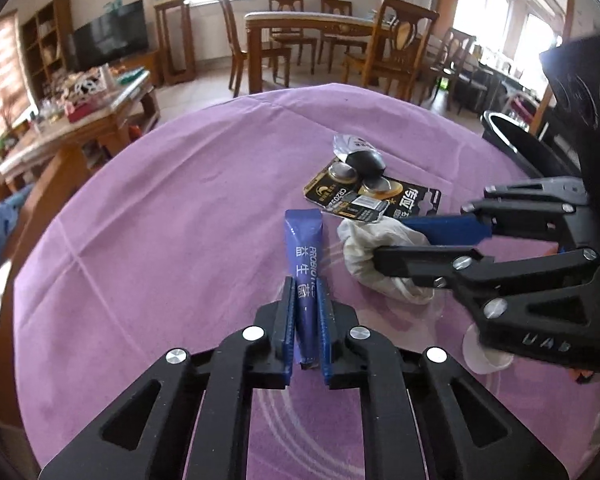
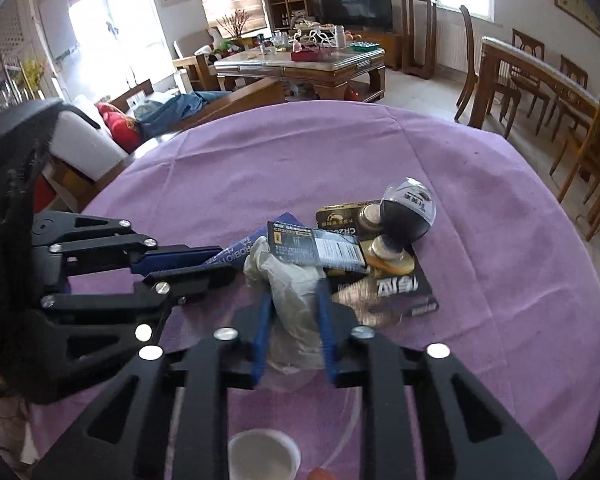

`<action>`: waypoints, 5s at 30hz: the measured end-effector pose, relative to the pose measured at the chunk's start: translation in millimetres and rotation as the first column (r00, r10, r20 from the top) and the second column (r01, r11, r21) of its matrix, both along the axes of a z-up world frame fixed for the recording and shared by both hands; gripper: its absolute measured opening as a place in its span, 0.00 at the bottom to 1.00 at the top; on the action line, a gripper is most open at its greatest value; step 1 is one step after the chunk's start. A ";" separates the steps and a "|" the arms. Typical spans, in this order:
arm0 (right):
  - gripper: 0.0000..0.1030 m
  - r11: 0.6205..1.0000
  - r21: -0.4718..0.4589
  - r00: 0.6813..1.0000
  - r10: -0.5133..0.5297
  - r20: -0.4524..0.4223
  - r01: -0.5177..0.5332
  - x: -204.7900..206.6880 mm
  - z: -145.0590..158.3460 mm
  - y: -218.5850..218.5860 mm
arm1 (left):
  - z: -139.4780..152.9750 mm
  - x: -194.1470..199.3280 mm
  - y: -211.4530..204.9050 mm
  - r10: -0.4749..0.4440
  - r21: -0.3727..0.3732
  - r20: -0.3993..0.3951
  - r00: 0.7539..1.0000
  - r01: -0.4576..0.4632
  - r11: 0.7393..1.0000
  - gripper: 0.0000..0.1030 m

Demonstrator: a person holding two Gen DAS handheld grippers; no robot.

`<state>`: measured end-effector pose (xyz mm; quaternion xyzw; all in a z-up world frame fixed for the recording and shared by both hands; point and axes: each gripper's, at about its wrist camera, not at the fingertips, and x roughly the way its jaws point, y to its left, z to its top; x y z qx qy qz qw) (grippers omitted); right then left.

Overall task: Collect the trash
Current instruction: 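Grasp the white plastic wrap with the right tool while the left tool grasps the blue tube, then carry the white plastic and blue tube over the black bin and release both, then move both open tools back toward the battery packs on the table, then grasp the small clear bottle with the right tool while the left tool grasps the black battery card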

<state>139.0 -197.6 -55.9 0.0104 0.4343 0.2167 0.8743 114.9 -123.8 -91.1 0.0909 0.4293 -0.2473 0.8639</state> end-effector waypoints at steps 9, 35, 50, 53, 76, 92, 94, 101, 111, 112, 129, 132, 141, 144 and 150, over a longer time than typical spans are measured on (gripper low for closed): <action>0.09 0.939 0.344 0.998 -0.031 0.059 0.009 -36.8 43.8 -59.5 | 19.9 -16.5 21.9 0.024 -0.150 0.039 0.999 -0.018 0.989 0.08; 0.09 0.745 0.605 0.800 -0.530 0.281 0.281 -134.7 103.6 -269.4 | 125.8 -97.2 -138.8 -0.141 -0.320 0.311 0.940 0.243 0.915 0.08; 0.09 0.590 0.646 0.641 -0.742 0.197 0.484 -143.1 73.8 -354.6 | 99.1 -76.5 -289.1 -0.283 -0.308 0.287 0.915 0.368 0.877 0.08; 0.09 0.570 0.649 0.634 -0.754 0.170 0.504 -142.5 65.0 -364.5 | 88.6 -71.6 -310.6 -0.302 -0.309 0.270 0.914 0.379 0.872 0.08; 0.90 0.493 0.660 0.606 -0.792 0.072 0.566 -147.1 45.3 -369.2 | 55.6 -52.3 -355.6 -0.287 -0.277 0.234 0.929 0.347 0.896 0.65; 0.90 0.682 0.527 0.752 -0.649 0.117 0.506 -103.2 47.3 -291.6 | 30.6 -38.0 -138.1 0.020 -0.175 0.148 0.989 0.007 0.985 0.70; 0.90 0.717 0.502 0.784 -0.610 0.117 0.483 -93.7 45.0 -271.5 | 21.2 -29.3 -110.4 0.062 -0.128 0.127 0.990 -0.046 0.991 0.70; 0.90 0.833 0.403 0.892 -0.444 0.079 0.379 -48.0 36.5 -189.5 | -10.0 4.1 -68.9 0.034 -0.001 0.030 0.999 -0.034 0.999 0.63; 0.89 0.931 0.240 0.955 -0.292 0.045 0.274 11.9 32.3 -105.7 | -11.9 27.3 -52.3 0.054 -0.049 -0.008 0.998 -0.055 0.997 0.25; 0.89 0.935 0.227 0.957 -0.286 0.037 0.271 18.1 29.9 -99.8 | -11.9 28.2 -47.6 0.065 -0.057 -0.012 0.998 -0.066 0.996 0.21; 0.40 0.968 -0.092 0.972 -0.235 -0.019 0.233 85.5 -6.6 -33.0 | -5.0 17.4 -51.4 0.068 -0.035 0.018 0.998 -0.067 0.997 0.69; 0.39 0.969 -0.007 0.968 -0.246 -0.041 0.246 79.4 -4.9 -47.0 | -8.0 19.7 -55.0 0.057 -0.025 -0.001 0.998 -0.057 0.998 0.69; 0.39 0.930 0.243 0.956 -0.293 0.031 0.277 14.7 33.8 -89.1 | -10.1 18.7 -72.6 0.030 0.082 0.048 0.998 -0.034 0.996 0.36; 0.39 0.917 0.277 0.949 -0.311 0.052 0.286 -7.5 44.0 -101.7 | -9.2 21.3 -65.5 0.066 0.095 0.064 0.996 -0.072 0.993 0.04; 0.39 0.909 0.304 0.940 -0.327 0.096 0.285 -40.4 62.0 -123.0 | -7.2 22.6 -49.4 0.074 0.027 0.026 0.997 -0.075 0.997 0.02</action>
